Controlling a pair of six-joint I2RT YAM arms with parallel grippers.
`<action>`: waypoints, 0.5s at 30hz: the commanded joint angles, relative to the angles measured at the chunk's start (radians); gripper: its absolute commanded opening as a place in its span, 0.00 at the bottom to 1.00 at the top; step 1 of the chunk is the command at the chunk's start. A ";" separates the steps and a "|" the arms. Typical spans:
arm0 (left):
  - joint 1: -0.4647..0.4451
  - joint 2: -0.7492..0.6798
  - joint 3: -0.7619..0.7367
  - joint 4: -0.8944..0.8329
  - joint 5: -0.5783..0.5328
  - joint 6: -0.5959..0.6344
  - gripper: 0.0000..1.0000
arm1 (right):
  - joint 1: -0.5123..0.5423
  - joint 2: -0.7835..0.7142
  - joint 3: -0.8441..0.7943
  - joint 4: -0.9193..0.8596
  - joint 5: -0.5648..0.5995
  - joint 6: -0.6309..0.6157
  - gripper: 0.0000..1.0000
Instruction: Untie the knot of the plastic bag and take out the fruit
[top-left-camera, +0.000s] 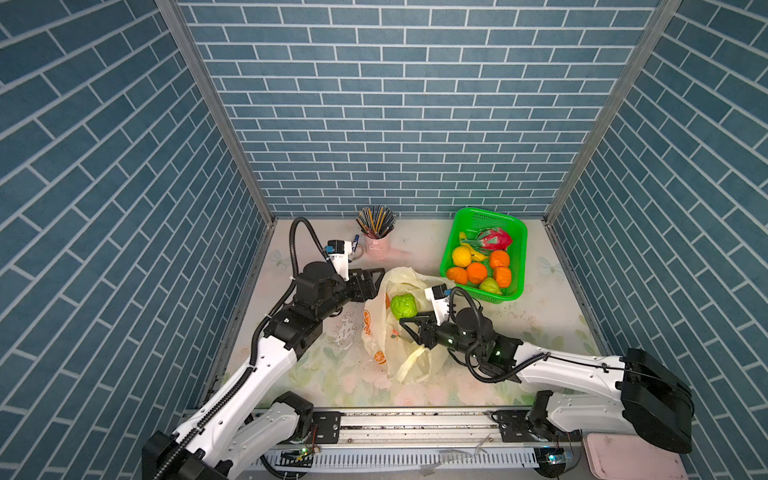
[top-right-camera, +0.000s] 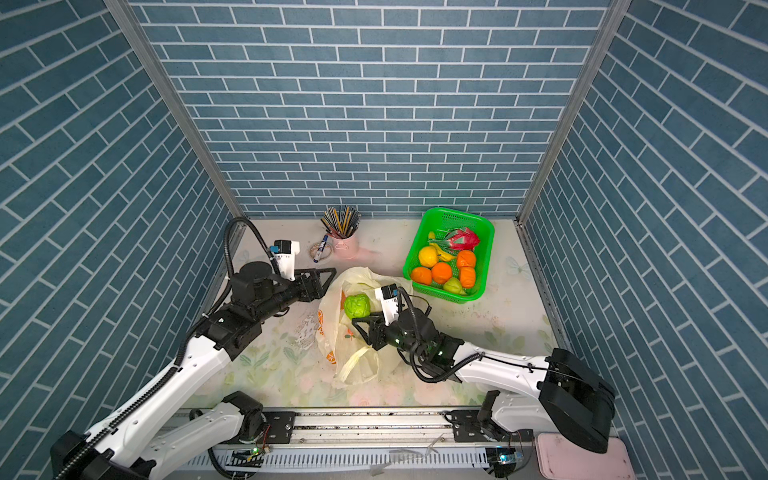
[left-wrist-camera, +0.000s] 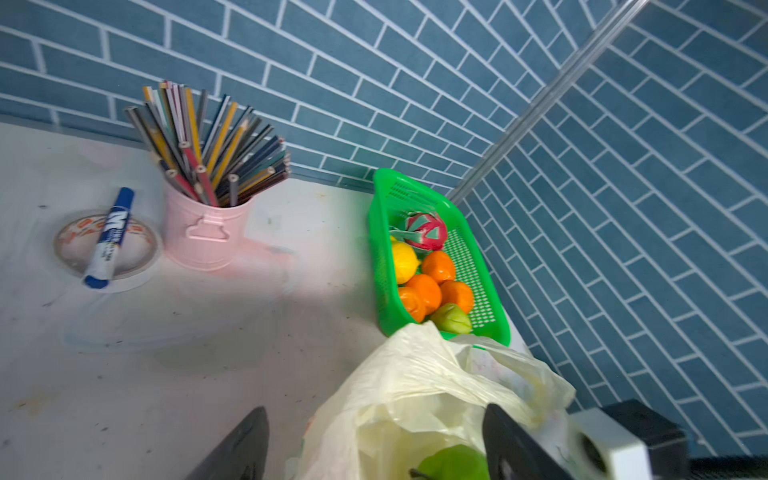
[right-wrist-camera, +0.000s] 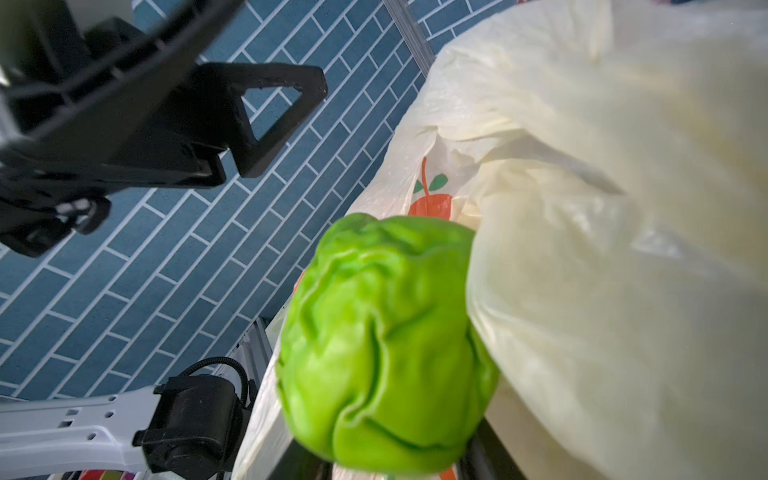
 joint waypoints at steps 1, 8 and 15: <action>-0.005 0.034 0.037 -0.148 0.155 -0.021 0.81 | 0.000 0.005 0.043 -0.057 0.025 -0.094 0.26; -0.077 0.078 0.057 -0.190 0.213 -0.033 0.82 | 0.000 0.009 0.061 -0.060 0.033 -0.122 0.26; -0.099 0.150 0.041 -0.150 0.283 -0.048 0.88 | 0.000 0.018 0.060 -0.024 0.015 -0.120 0.26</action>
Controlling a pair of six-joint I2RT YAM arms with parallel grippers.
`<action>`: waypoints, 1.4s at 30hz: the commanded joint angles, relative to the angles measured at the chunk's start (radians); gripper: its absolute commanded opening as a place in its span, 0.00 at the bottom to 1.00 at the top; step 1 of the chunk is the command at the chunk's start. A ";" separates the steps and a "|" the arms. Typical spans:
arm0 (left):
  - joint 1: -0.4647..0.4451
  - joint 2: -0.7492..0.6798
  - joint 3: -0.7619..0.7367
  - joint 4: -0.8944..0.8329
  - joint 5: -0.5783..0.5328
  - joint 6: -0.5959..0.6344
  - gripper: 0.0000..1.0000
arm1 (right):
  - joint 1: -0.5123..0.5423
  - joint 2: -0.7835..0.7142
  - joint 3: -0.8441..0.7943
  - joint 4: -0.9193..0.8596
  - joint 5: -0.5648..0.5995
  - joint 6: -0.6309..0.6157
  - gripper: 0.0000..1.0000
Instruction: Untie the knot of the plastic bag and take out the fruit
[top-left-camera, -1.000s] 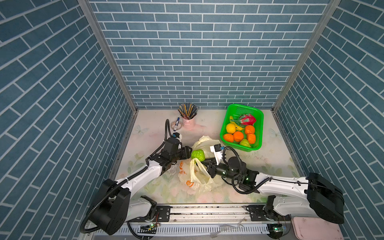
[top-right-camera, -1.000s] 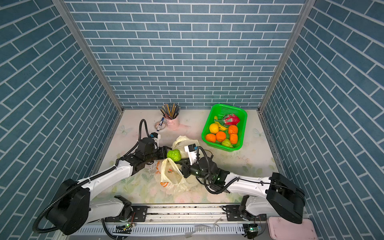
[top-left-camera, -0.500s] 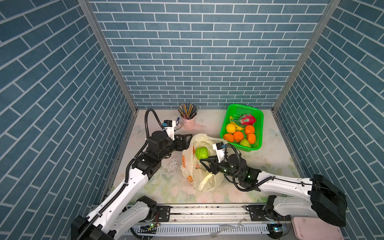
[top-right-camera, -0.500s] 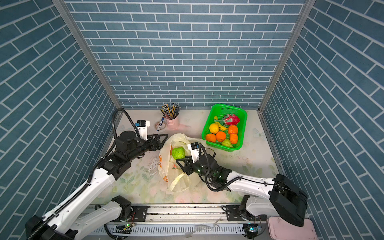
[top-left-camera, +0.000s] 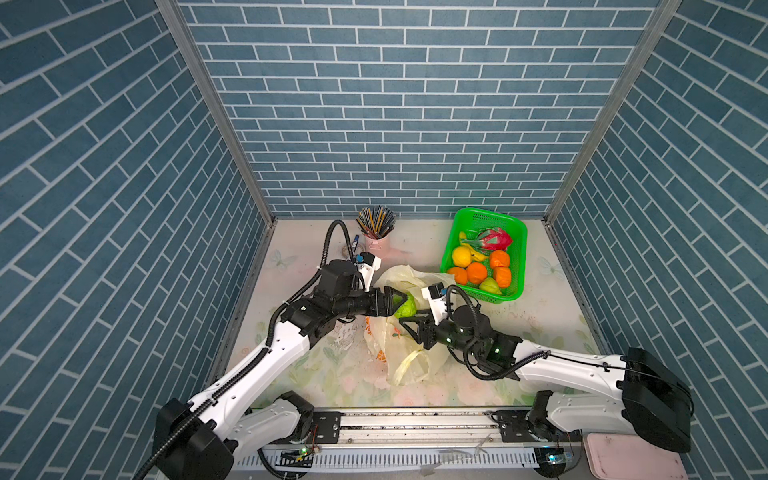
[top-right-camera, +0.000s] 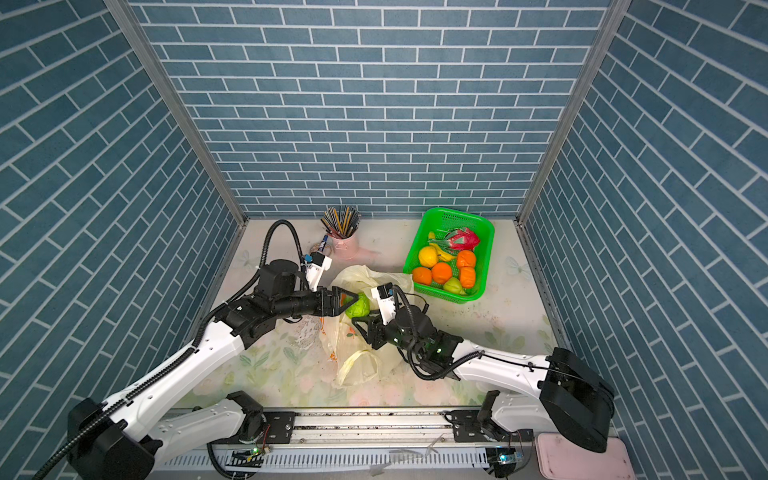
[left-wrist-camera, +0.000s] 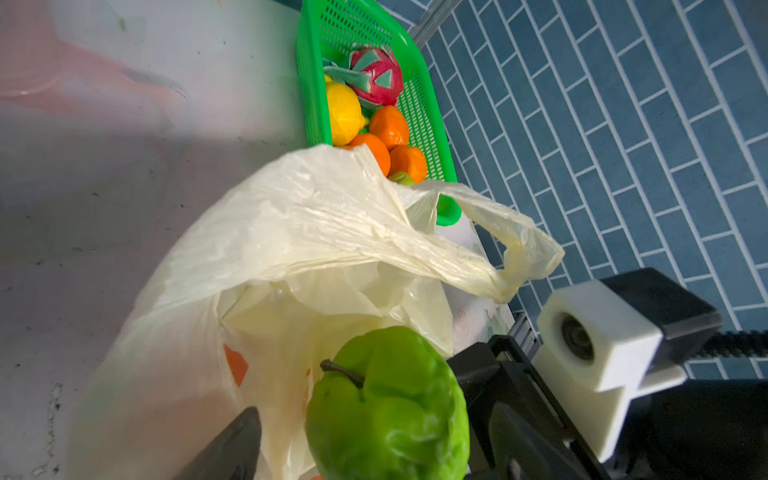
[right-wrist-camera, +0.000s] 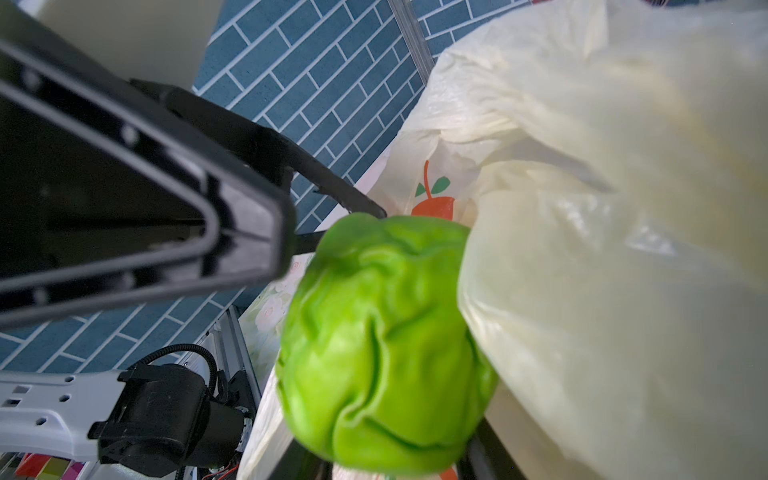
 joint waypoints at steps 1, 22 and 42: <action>-0.010 0.023 -0.003 0.041 0.061 -0.028 0.88 | 0.000 0.013 0.029 0.038 -0.010 -0.031 0.26; -0.014 -0.021 -0.006 0.114 -0.058 -0.021 0.49 | 0.000 -0.120 -0.072 0.019 0.047 0.115 0.78; -0.027 -0.062 -0.007 -0.061 -0.358 -0.025 0.44 | -0.018 -0.162 0.098 -0.356 0.021 0.113 0.70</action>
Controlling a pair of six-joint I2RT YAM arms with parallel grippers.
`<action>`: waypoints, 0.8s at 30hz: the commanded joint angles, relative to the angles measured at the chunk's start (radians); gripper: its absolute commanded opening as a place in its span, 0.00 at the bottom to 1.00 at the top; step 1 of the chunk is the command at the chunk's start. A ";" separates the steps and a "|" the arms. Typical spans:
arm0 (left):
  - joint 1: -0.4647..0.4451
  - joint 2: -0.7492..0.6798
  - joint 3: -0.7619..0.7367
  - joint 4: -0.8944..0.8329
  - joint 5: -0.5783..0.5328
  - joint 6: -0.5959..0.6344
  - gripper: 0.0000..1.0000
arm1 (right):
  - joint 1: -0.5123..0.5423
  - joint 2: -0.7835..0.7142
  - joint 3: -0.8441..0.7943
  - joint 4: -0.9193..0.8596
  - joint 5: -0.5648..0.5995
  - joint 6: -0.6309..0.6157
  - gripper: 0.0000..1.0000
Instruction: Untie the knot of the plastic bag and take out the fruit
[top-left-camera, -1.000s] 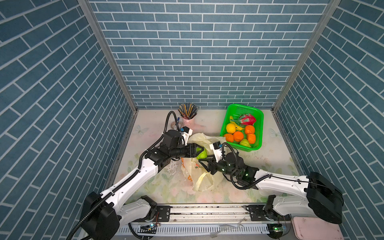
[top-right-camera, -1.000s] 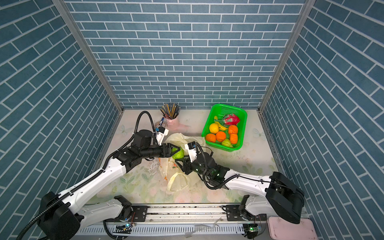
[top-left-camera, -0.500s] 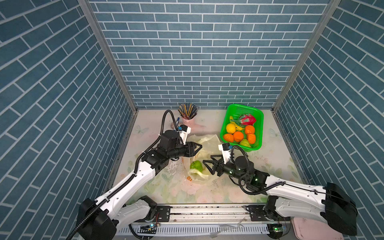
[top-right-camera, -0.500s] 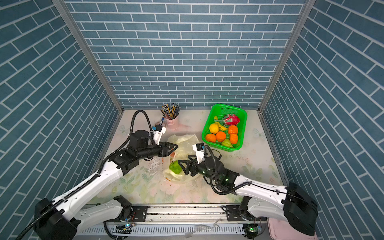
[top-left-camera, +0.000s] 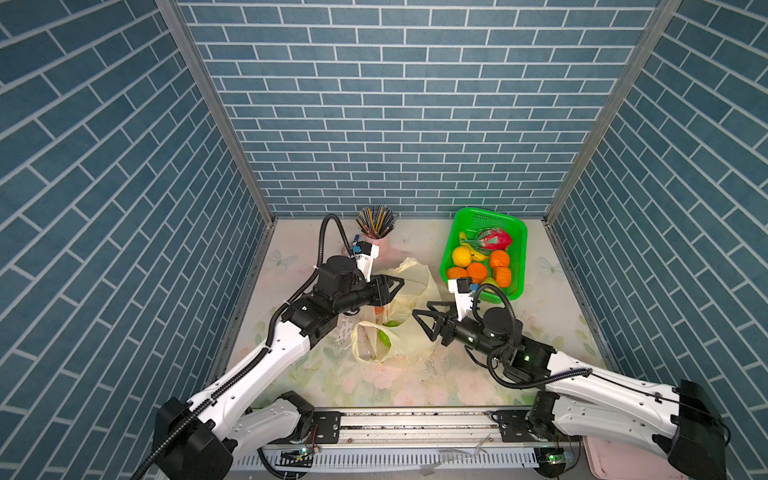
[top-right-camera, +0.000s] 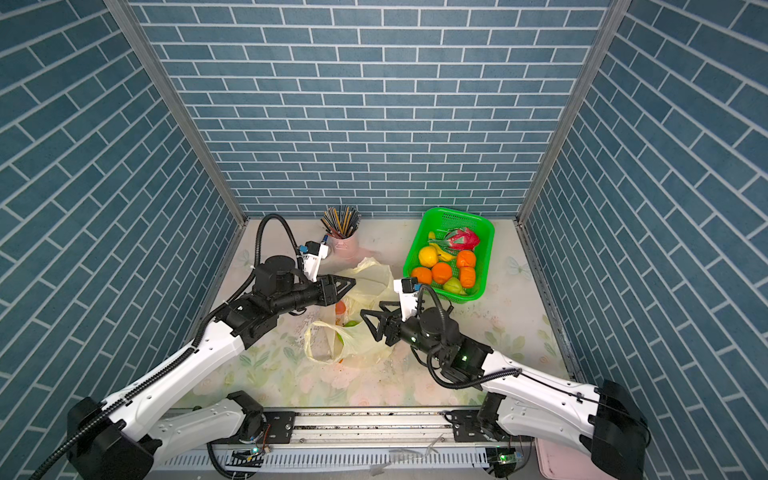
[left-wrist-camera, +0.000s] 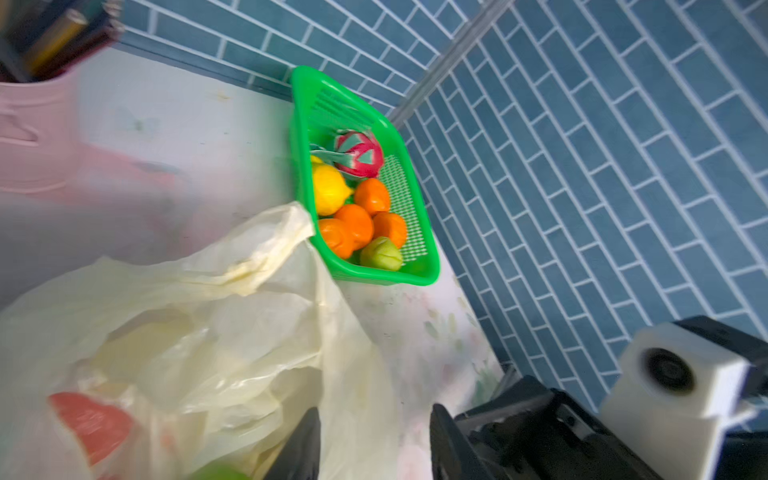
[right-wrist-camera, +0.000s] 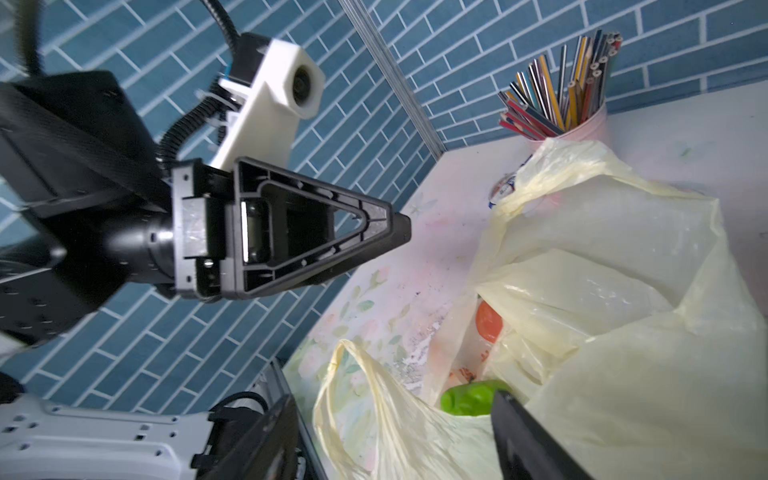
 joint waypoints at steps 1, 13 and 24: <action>-0.006 -0.081 -0.069 -0.180 -0.209 0.002 0.45 | -0.005 0.102 0.089 -0.201 -0.042 0.020 0.69; -0.325 -0.392 -0.537 -0.026 -0.192 -0.372 0.40 | 0.000 0.544 0.503 -0.621 -0.052 -0.031 0.68; -0.422 -0.380 -0.711 0.122 -0.226 -0.452 0.33 | 0.006 0.781 0.677 -0.820 -0.113 -0.050 0.77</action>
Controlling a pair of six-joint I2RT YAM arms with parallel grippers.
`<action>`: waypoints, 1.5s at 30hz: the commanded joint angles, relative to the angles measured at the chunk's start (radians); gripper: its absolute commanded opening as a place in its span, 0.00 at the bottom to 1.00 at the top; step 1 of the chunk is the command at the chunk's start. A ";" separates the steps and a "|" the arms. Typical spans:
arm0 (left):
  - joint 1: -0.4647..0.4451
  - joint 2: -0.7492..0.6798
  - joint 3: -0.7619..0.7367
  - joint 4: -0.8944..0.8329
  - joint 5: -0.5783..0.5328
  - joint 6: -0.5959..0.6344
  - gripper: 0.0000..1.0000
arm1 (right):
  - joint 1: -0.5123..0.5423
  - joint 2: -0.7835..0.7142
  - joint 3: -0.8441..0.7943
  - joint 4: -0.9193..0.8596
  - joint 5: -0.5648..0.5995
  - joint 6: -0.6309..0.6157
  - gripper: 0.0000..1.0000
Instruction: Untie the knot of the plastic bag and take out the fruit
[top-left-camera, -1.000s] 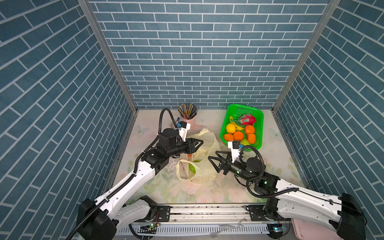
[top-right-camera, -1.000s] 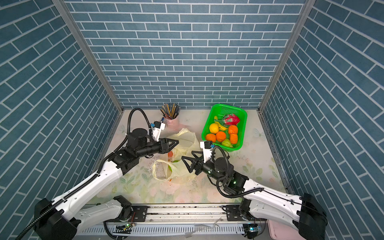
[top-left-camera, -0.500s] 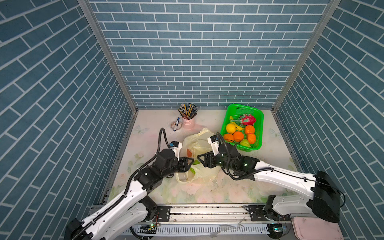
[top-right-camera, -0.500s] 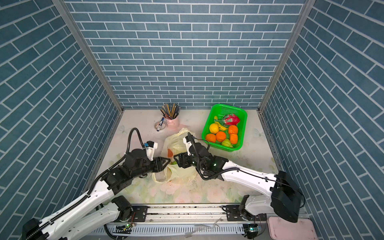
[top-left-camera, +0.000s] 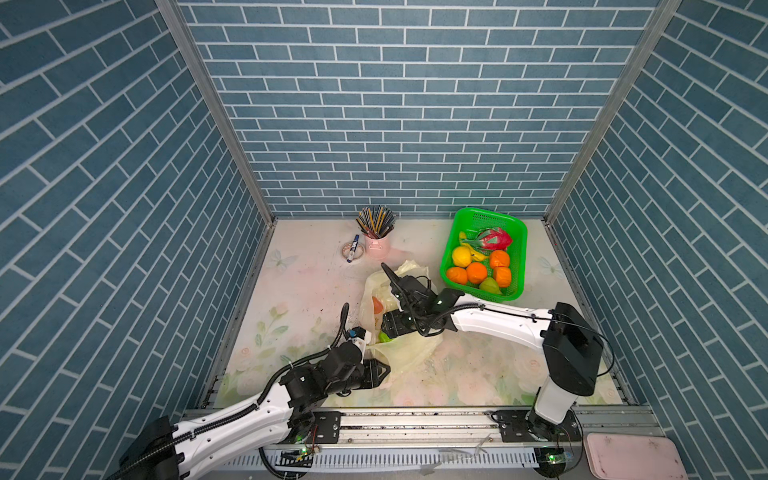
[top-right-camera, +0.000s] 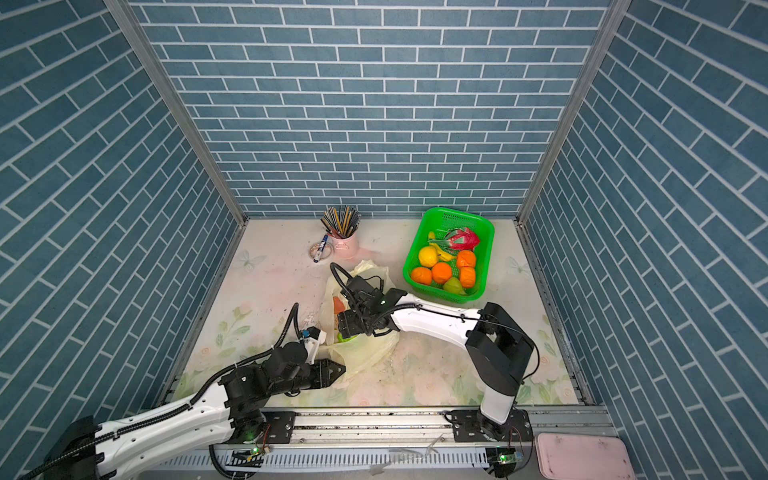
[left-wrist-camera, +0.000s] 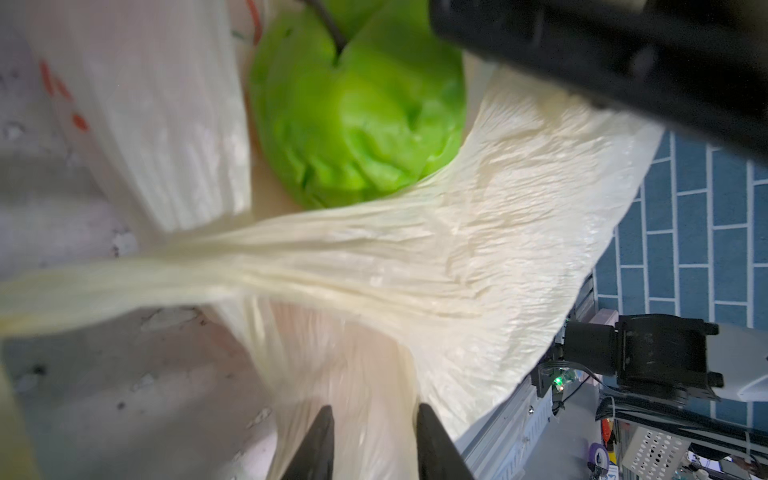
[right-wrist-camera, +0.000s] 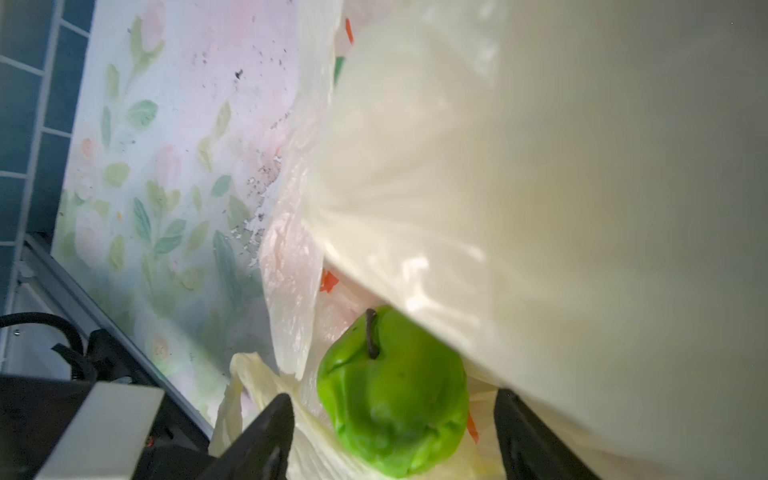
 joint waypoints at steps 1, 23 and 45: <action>-0.018 0.008 -0.015 0.066 -0.041 -0.031 0.33 | 0.005 0.029 0.020 -0.085 -0.020 0.007 0.76; -0.025 0.023 -0.023 0.004 -0.151 -0.051 0.32 | 0.011 -0.004 -0.002 0.048 -0.092 0.125 0.54; -0.025 -0.067 0.113 -0.081 -0.262 0.048 0.75 | -0.050 -0.458 -0.143 0.289 -0.005 0.122 0.52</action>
